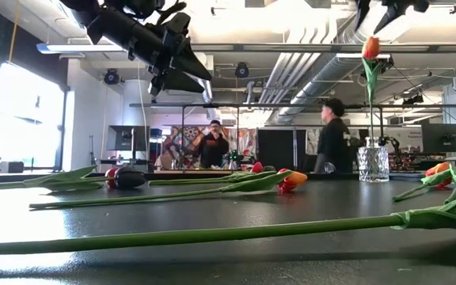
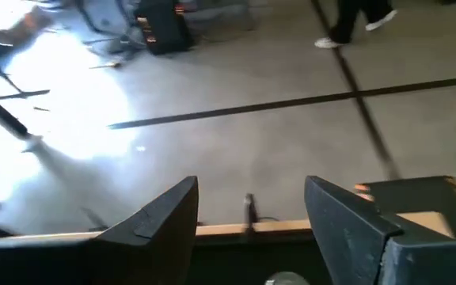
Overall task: Sort flowers into vase by color
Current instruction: Put the top orange tulip into the transparent flower vase, then put the left orange tulip into the transparent flower vase
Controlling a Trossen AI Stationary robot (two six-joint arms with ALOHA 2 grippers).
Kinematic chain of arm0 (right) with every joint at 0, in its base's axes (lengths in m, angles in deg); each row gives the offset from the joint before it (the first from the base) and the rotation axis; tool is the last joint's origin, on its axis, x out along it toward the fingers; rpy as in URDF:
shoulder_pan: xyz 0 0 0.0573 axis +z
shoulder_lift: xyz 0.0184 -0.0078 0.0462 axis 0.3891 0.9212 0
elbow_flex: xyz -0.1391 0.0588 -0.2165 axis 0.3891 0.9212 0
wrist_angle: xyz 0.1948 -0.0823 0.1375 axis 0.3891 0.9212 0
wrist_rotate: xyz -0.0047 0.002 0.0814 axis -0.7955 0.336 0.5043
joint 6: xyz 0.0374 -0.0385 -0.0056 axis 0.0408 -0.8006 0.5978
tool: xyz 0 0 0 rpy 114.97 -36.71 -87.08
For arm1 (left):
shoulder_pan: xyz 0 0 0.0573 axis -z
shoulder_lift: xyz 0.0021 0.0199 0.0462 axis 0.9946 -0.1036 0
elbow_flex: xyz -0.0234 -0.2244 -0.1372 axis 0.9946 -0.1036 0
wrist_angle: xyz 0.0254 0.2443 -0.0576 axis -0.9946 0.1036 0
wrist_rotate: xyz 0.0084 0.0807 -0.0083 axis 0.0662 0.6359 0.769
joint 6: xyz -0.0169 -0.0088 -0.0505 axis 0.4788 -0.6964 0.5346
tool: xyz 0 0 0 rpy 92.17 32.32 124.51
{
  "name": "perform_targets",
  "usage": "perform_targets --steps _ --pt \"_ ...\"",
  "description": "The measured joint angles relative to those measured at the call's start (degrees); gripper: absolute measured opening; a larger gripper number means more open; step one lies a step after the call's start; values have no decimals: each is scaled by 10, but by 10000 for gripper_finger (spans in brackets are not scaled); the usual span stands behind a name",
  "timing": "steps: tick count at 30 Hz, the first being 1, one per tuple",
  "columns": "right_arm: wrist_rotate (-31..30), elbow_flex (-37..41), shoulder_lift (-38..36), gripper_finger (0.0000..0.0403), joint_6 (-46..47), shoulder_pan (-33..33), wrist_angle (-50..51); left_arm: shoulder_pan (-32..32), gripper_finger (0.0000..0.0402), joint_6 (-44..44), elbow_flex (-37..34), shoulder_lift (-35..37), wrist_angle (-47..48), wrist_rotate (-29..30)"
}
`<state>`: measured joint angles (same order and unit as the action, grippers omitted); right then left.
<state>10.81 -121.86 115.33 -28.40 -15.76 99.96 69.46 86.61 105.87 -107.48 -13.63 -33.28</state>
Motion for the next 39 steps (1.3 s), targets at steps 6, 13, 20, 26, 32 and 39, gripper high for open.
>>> perform_targets --steps 6,13,20,26,32,39 --pt "158 -19 1 220 -19 29 -30 11 179 -15 0 -5 0 -99" --pt "151 -5 -4 220 -31 133 -127 79 179 7 3 -73 -19 -37" --pt "121 -5 -11 220 -38 186 -174 132 179 49 46 -194 -16 -21" --pt "114 -5 -14 220 -44 200 -156 155 179 84 64 -260 -15 -19" --pt "114 -5 -14 220 -54 200 -156 185 179 85 65 -296 -10 -21" --pt "117 -5 -14 220 -67 200 -156 220 179 60 67 -323 -8 9"
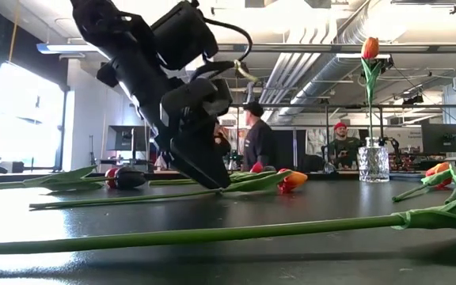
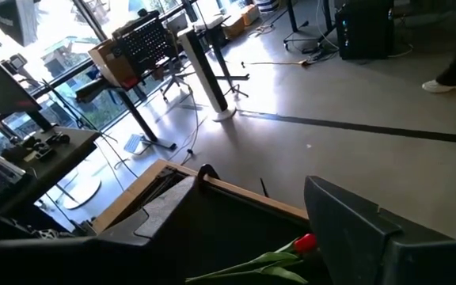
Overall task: Sort flowers into vase by color
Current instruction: Put the left orange tulip into the transparent flower vase
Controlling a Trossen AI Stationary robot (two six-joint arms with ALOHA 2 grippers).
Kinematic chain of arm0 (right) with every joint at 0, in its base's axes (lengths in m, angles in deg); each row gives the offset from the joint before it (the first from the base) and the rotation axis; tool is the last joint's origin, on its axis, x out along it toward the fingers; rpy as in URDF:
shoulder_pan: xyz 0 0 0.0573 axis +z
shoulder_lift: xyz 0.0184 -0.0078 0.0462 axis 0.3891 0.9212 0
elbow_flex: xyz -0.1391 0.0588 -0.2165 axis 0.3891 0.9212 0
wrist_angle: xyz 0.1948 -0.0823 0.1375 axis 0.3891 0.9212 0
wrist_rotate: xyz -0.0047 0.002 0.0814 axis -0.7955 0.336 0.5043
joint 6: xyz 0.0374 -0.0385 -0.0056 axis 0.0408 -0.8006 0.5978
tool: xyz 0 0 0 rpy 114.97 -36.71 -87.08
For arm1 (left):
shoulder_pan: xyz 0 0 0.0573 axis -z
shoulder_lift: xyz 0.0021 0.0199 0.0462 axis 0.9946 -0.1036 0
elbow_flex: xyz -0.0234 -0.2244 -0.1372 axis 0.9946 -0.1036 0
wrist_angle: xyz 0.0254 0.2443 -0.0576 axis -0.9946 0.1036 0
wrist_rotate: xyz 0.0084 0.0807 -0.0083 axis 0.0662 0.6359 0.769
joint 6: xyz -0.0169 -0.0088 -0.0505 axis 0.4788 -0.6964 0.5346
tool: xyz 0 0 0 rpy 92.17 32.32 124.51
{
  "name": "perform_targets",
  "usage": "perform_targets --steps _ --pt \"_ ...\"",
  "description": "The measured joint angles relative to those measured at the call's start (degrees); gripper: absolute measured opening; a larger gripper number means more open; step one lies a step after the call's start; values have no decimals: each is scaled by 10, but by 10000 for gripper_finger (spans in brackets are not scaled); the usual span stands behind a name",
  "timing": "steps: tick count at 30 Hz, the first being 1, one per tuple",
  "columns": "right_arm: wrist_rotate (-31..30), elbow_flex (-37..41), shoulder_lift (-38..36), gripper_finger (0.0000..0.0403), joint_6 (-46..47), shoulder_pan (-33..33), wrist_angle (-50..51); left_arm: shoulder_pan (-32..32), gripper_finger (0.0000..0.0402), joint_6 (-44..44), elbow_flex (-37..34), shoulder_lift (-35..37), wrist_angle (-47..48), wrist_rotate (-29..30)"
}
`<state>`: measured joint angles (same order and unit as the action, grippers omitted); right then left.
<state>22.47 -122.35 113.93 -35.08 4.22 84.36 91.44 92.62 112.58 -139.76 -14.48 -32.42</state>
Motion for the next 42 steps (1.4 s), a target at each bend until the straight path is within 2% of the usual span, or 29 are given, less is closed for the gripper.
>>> perform_targets --steps 6,11,16,18,23,28,33,42 --pt "4 0 0 220 -4 0 0 23 161 -14 2 -15 21 89" --pt "13 0 0 220 -3 0 0 34 99 -39 1 -17 35 141" --pt "14 0 0 220 -4 0 0 35 25 -34 0 -18 37 152" --pt "14 0 0 220 -4 0 0 37 8 -25 1 -17 39 156" --pt "16 0 0 220 -2 0 -1 40 5 -31 15 -11 37 154" --pt "74 0 0 220 27 3 -1 28 1 -25 29 2 23 125" --pt "92 0 0 220 28 39 -5 -3 1 -11 46 30 11 86" --pt "92 0 -1 220 42 126 8 -80 0 5 50 128 -63 68"
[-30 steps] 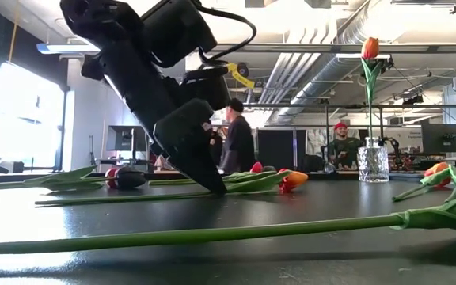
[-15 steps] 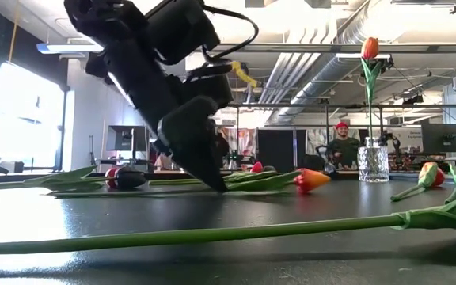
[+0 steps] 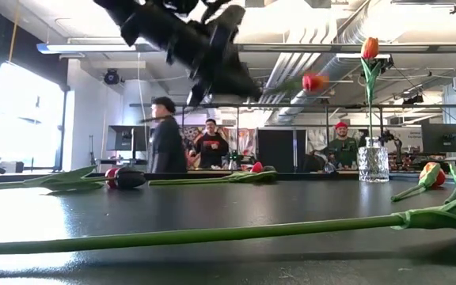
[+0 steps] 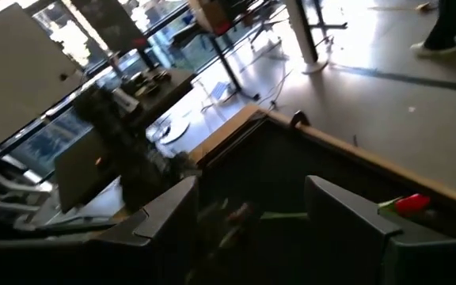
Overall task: Sort flowers into vase by color
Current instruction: Put the left orange tulip into the transparent flower vase
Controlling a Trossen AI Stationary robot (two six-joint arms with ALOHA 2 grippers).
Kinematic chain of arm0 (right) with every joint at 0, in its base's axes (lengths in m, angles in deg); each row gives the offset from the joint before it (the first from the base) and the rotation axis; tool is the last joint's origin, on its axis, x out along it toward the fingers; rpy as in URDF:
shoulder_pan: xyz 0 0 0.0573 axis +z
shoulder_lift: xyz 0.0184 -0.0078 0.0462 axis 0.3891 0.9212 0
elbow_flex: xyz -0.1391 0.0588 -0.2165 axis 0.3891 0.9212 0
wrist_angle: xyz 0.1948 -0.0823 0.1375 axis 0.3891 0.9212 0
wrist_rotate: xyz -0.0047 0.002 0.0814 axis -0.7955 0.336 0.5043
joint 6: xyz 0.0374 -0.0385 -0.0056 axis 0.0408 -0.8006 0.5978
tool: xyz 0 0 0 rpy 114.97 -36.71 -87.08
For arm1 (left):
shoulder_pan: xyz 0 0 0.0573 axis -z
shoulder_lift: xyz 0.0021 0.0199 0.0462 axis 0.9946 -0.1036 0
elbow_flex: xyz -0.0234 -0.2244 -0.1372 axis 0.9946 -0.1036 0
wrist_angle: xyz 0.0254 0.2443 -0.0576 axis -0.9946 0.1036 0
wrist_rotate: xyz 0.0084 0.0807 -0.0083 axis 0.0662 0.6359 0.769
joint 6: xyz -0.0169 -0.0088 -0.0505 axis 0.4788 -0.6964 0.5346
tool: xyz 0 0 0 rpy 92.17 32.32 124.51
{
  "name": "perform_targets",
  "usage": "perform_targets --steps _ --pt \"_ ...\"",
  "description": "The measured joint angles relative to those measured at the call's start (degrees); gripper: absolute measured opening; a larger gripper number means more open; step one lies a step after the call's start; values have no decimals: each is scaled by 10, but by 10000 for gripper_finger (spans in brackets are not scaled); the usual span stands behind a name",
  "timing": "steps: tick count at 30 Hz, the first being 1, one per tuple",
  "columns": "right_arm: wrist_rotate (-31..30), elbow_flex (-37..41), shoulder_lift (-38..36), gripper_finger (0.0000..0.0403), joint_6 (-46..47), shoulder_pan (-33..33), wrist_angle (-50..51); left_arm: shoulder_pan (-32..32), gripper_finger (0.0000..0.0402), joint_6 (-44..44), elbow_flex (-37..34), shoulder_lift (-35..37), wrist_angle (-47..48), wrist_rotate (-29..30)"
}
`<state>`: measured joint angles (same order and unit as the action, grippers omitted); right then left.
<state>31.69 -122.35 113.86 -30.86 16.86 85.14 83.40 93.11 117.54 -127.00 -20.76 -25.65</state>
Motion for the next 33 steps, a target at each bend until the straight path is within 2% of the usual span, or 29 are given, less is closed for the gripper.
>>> perform_targets --steps 10,16,18,23,27,33 --pt "-13 0 11 220 29 86 35 -61 0 -2 0 87 -128 -16" --pt "-84 0 56 220 24 131 7 -73 0 0 0 103 -205 -31" --pt "-109 0 79 220 9 134 -30 -71 0 10 0 104 -237 -37" --pt "-116 0 132 220 -34 139 -150 -57 0 23 0 104 -286 -60" --pt "-142 0 146 220 -12 127 -161 -49 0 14 0 104 -303 -61" --pt "-138 0 149 220 -11 117 -165 -48 0 13 0 104 -312 -60"
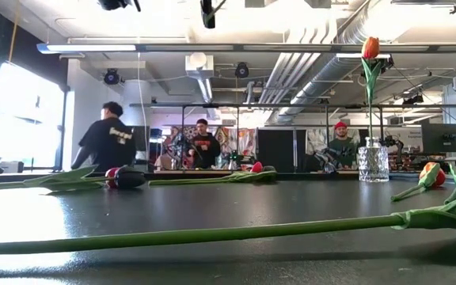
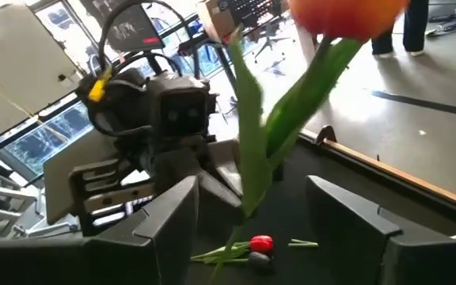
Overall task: Sort flowers into vase by color
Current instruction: Put the left orange tulip into the transparent flower vase
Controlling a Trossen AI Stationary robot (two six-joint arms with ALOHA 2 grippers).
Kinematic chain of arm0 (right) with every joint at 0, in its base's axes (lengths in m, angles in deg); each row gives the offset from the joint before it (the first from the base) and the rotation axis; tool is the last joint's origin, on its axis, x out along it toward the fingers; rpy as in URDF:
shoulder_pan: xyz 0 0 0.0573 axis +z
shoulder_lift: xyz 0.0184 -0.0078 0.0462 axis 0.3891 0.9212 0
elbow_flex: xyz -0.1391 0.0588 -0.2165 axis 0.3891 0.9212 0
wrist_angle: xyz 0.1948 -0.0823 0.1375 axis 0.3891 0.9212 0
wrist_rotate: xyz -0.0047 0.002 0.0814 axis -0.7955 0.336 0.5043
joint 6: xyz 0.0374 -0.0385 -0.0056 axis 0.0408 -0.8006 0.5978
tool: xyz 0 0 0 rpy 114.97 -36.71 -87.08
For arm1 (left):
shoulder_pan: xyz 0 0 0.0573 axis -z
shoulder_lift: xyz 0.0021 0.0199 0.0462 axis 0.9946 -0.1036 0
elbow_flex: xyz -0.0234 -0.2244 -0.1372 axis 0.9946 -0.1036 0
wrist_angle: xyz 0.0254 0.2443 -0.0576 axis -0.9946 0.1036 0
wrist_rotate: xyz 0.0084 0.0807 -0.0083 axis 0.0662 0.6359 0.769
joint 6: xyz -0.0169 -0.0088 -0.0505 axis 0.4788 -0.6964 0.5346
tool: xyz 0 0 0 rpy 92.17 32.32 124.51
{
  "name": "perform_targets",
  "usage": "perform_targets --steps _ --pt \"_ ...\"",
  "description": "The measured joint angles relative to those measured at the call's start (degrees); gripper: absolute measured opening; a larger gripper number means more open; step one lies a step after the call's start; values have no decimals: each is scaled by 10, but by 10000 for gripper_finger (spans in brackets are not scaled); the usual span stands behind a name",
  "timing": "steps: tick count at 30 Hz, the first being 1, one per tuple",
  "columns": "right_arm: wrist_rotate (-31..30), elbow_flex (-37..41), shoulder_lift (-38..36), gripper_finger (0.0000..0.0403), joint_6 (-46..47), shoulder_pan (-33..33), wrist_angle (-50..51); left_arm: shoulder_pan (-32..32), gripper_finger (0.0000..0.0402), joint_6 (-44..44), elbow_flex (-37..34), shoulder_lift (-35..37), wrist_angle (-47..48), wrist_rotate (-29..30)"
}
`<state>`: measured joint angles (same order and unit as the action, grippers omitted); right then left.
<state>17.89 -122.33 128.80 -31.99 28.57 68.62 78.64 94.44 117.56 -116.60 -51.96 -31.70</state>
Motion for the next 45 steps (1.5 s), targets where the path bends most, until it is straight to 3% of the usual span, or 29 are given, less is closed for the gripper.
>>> perform_targets --steps 12,16,22,28,37,45 --pt "27 0 39 208 -22 -21 -17 2 0 -5 0 0 -10 -26" --pt "23 0 39 154 -12 -21 -22 3 0 -5 0 0 -10 -26" --pt "40 0 39 19 -31 -20 -15 2 0 -5 0 0 -2 -26" --pt "30 0 39 16 -35 -20 11 2 5 -5 1 0 35 -25" --pt "-66 0 -7 3 14 -21 193 0 85 -15 1 0 155 -15" --pt "-156 0 -77 1 189 -17 467 -6 122 -13 1 0 232 -13"
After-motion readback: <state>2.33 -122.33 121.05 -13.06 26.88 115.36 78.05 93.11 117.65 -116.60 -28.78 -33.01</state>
